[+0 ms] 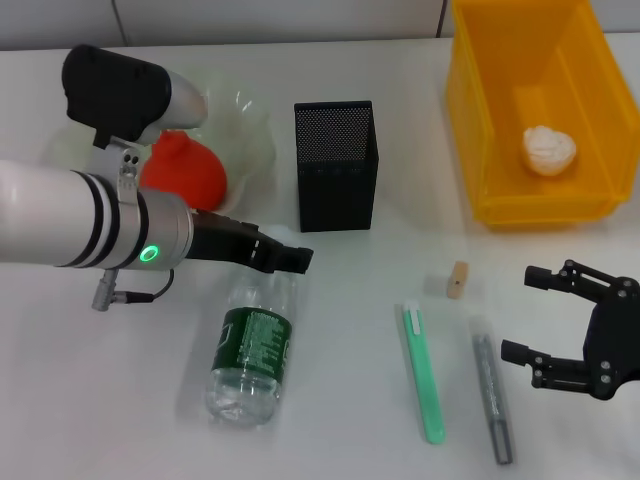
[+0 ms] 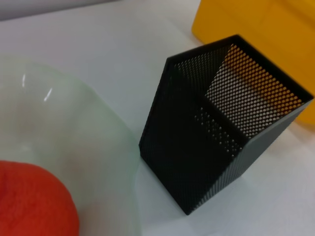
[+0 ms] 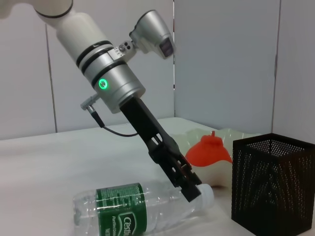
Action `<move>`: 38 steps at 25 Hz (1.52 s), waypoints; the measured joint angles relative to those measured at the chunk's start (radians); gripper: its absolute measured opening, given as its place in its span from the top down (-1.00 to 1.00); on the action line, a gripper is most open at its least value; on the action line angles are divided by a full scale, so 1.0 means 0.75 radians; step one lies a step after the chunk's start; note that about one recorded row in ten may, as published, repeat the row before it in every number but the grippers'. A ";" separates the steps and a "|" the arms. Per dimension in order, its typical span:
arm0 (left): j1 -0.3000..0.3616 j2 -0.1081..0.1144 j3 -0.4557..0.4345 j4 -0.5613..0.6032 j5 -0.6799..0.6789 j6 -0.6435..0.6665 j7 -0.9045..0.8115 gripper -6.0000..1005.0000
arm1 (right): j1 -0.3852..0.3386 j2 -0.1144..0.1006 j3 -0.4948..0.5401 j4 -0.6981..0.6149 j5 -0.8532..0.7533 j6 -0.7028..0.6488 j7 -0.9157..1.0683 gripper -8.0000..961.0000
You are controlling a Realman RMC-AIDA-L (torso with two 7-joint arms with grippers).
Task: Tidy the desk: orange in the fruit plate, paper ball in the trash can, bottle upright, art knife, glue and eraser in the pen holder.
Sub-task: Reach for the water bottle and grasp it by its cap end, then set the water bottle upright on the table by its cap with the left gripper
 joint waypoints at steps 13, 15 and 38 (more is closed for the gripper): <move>-0.079 0.000 0.005 -0.132 -0.011 -0.067 -0.021 -0.49 | 0.012 -0.002 0.000 0.017 -0.008 0.039 0.008 -0.77; -0.084 0.000 0.006 -0.139 -0.011 -0.068 -0.028 -0.46 | 0.015 -0.002 0.000 0.018 -0.014 0.041 0.010 -0.77; 0.083 0.011 0.027 0.173 0.017 0.036 0.411 0.06 | 0.020 -0.004 0.001 0.020 -0.018 0.032 0.046 -0.77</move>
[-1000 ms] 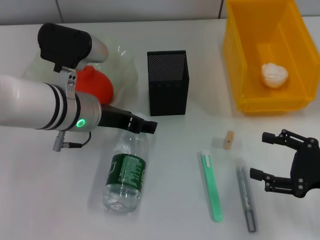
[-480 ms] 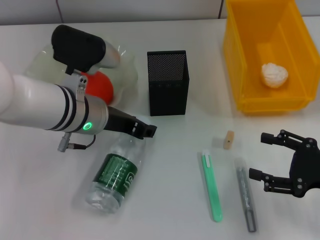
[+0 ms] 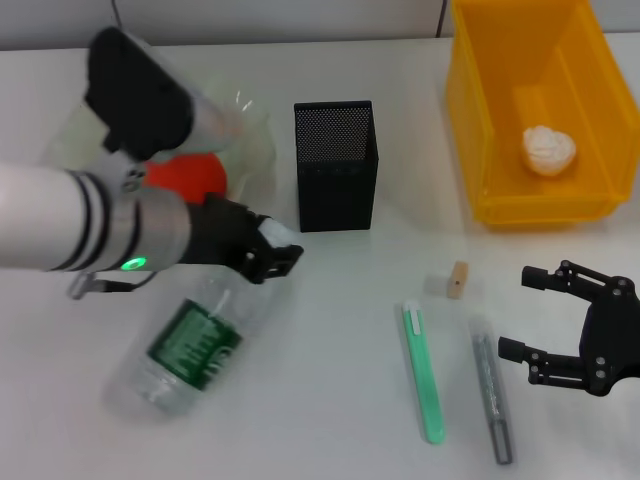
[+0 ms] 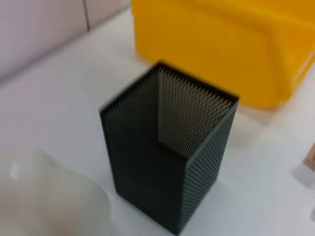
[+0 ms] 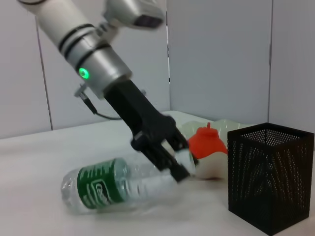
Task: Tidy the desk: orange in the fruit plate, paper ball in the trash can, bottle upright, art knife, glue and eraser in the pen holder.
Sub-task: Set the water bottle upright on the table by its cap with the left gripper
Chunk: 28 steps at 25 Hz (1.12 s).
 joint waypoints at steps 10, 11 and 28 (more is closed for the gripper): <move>0.226 0.003 -0.402 -0.033 -0.653 0.195 0.824 0.06 | 0.018 0.000 -0.001 -0.013 -0.003 -0.005 0.069 -0.77; 0.234 0.003 -0.437 -0.060 -0.713 0.220 0.904 0.06 | 0.021 0.000 -0.001 -0.017 -0.010 -0.008 0.080 -0.77; 0.157 0.006 -0.978 -0.622 -1.063 0.638 1.706 0.07 | 0.066 0.004 -0.001 -0.041 -0.036 -0.051 0.138 -0.76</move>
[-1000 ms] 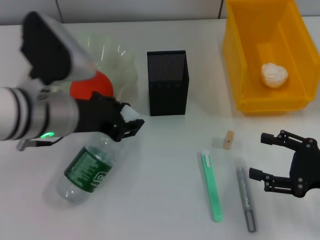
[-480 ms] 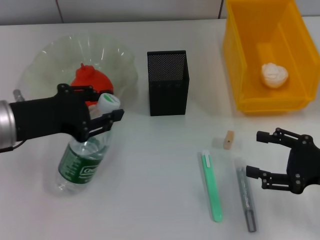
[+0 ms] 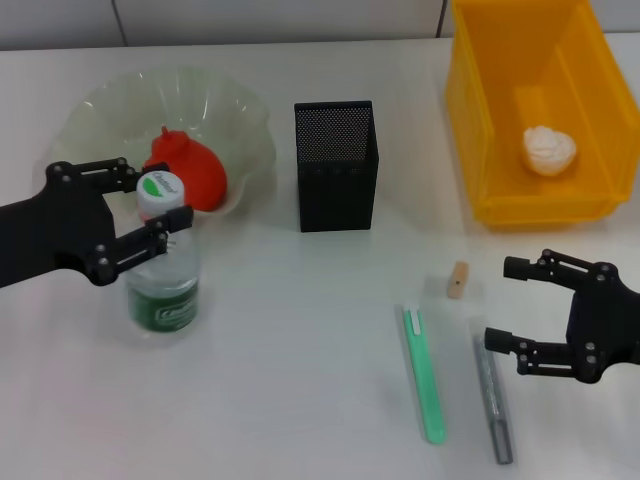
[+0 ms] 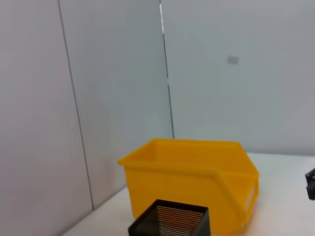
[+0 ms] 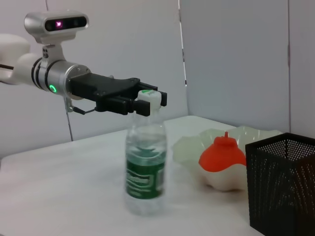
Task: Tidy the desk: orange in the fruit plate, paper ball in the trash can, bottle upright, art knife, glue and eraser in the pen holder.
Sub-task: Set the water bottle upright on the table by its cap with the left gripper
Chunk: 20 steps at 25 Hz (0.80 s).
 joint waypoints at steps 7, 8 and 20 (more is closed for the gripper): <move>-0.021 0.002 -0.070 -0.050 -0.004 0.042 0.033 0.08 | 0.008 0.000 0.000 0.001 0.000 -0.002 0.008 -0.76; -0.026 0.002 -0.074 -0.059 -0.004 0.043 0.034 0.08 | 0.008 0.000 0.000 0.001 0.000 -0.002 0.008 -0.76; -0.065 -0.001 -0.125 -0.152 -0.004 0.016 0.043 0.10 | 0.008 0.000 0.000 0.002 -0.002 -0.019 0.009 -0.76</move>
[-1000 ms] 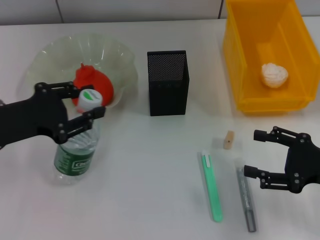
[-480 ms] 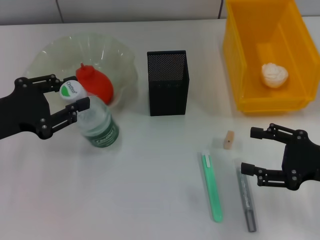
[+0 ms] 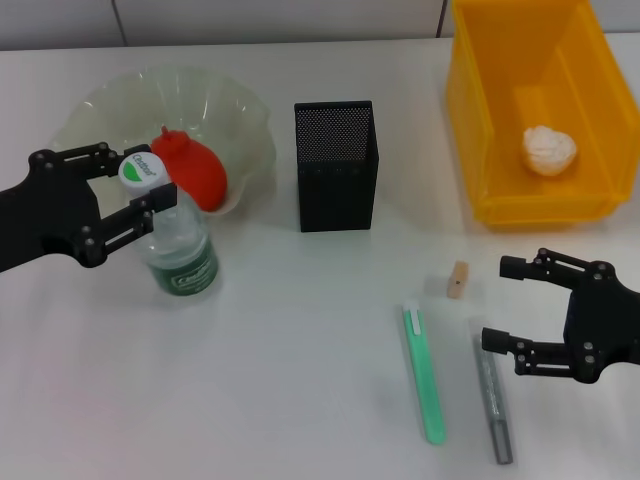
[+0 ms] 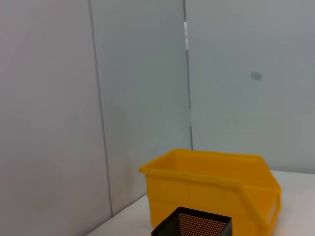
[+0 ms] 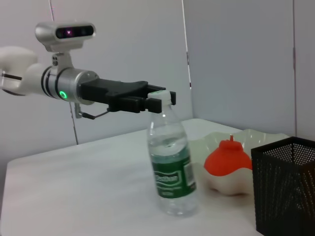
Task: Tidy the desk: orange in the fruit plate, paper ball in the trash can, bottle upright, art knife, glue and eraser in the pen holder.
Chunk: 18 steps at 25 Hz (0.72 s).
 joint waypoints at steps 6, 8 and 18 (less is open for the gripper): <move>-0.012 -0.001 -0.029 -0.027 -0.004 -0.005 -0.006 0.02 | 0.002 -0.001 0.000 -0.002 -0.009 -0.002 0.009 -0.76; -0.017 -0.001 -0.036 -0.035 -0.004 -0.009 -0.012 -0.03 | 0.002 -0.001 0.000 -0.003 -0.011 -0.002 0.011 -0.76; 0.020 -0.002 -0.164 0.074 -0.124 0.094 -0.040 -0.51 | -0.009 -0.001 0.001 -0.081 -0.007 -0.038 0.078 -0.76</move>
